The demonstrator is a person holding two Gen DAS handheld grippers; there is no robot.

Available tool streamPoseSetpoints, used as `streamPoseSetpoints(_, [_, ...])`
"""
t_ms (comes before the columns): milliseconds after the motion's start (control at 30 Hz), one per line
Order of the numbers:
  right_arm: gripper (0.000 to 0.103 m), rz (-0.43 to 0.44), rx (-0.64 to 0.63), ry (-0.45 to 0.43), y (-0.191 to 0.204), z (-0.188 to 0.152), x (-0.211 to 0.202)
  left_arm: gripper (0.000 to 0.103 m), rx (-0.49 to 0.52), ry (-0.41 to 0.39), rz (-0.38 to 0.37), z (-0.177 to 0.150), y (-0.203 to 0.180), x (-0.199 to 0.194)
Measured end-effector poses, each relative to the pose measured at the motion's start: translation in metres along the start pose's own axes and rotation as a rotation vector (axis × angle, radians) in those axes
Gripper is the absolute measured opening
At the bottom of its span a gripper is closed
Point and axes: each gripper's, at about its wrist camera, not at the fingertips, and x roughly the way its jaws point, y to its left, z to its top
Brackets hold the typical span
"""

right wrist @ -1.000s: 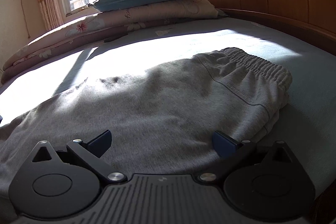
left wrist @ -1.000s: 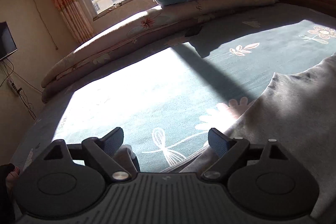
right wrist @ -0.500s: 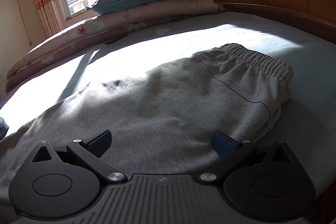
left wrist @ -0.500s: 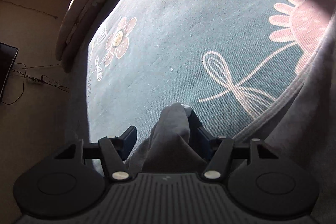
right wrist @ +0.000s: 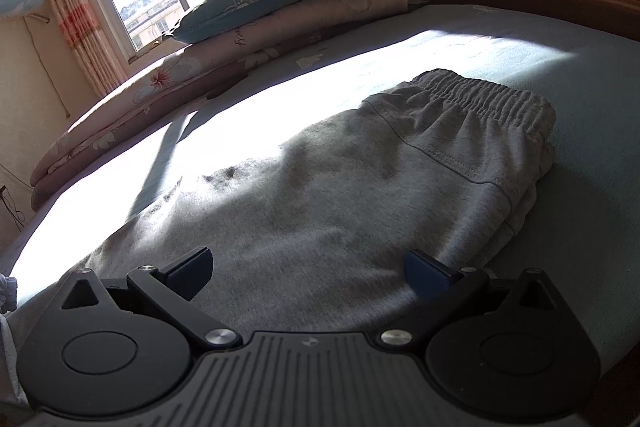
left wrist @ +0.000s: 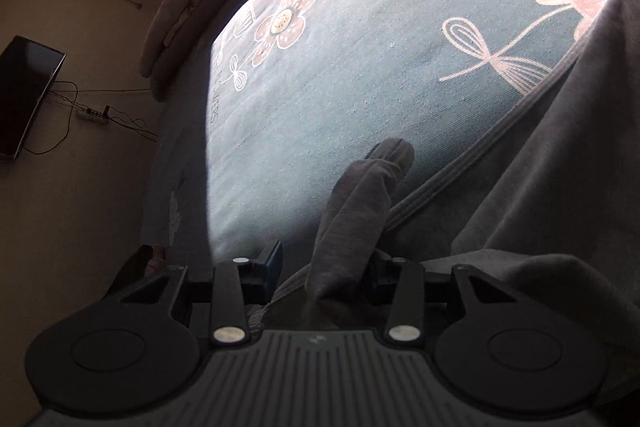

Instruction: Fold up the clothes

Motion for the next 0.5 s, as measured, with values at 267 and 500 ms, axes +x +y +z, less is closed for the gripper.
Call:
streamPoseSetpoints(267, [0.103, -0.006, -0.008, 0.002, 0.002, -0.001, 0.000, 0.043, -0.122, 0.045, -0.076, -0.065, 0.019, 0.003])
streamPoseSetpoints(500, [0.103, -0.014, -0.016, 0.001, 0.003, -0.002, 0.001, 0.049, -0.207, 0.095, -0.128, -0.105, 0.021, 0.013])
